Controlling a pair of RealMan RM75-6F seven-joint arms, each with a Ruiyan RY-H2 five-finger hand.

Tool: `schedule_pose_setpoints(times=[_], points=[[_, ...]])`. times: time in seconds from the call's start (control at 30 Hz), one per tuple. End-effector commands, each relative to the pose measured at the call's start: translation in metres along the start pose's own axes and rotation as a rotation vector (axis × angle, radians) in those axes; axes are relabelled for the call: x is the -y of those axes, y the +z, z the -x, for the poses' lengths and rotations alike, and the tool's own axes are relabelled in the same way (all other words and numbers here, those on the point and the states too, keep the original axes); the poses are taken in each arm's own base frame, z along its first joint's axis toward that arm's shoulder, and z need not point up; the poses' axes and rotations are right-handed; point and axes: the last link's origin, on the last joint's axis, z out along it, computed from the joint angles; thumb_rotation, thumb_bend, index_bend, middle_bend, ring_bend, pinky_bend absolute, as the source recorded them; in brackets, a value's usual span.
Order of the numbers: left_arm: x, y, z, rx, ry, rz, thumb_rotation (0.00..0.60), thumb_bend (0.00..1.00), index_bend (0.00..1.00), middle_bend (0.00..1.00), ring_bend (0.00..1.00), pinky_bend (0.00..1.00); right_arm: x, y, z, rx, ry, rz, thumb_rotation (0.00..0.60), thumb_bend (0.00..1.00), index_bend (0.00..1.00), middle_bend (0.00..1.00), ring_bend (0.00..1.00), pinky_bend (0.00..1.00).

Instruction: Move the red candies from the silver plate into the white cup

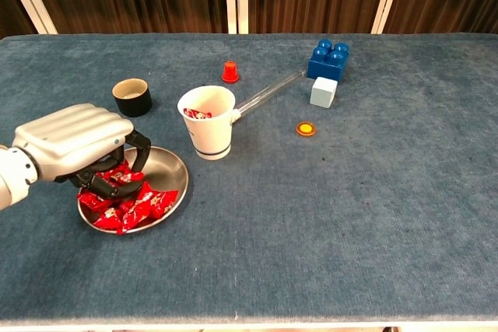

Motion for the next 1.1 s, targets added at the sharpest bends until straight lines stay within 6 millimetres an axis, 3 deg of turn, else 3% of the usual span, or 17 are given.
schedule_pose_setpoints(times=[0.03, 0.4, 0.57, 0.83, 1.1], points=[[0.000, -0.001, -0.003, -0.010, -0.003, 0.000, 0.516, 0.37, 0.60, 0.95, 0.92, 0.86, 0.000, 0.000, 0.000, 0.001, 0.000, 0.000, 0.600, 0.33, 0.00, 0.03, 0.00, 0.00], [-0.002, -0.006, -0.032, -0.098, -0.046, 0.021, 0.518, 0.40, 0.60, 0.95, 0.92, 0.86, 0.000, 0.000, 0.000, -0.004, 0.003, -0.004, 0.600, 0.33, 0.00, 0.03, 0.00, 0.00], [-0.006, -0.001, -0.062, -0.182, -0.133, 0.049, 0.518, 0.40, 0.60, 0.95, 0.92, 0.86, 0.000, -0.001, 0.000, -0.006, 0.004, -0.002, 0.600, 0.33, 0.00, 0.03, 0.00, 0.00], [-0.020, 0.033, -0.105, -0.228, -0.211, 0.108, 0.527, 0.40, 0.60, 0.95, 0.92, 0.86, -0.001, -0.002, 0.000, -0.005, 0.008, 0.001, 0.600, 0.33, 0.00, 0.03, 0.00, 0.00], [-0.032, 0.066, -0.110, -0.180, -0.258, 0.109, 0.527, 0.39, 0.60, 0.95, 0.92, 0.86, -0.005, -0.003, 0.000, -0.007, 0.009, 0.013, 0.600, 0.33, 0.00, 0.03, 0.00, 0.00]])
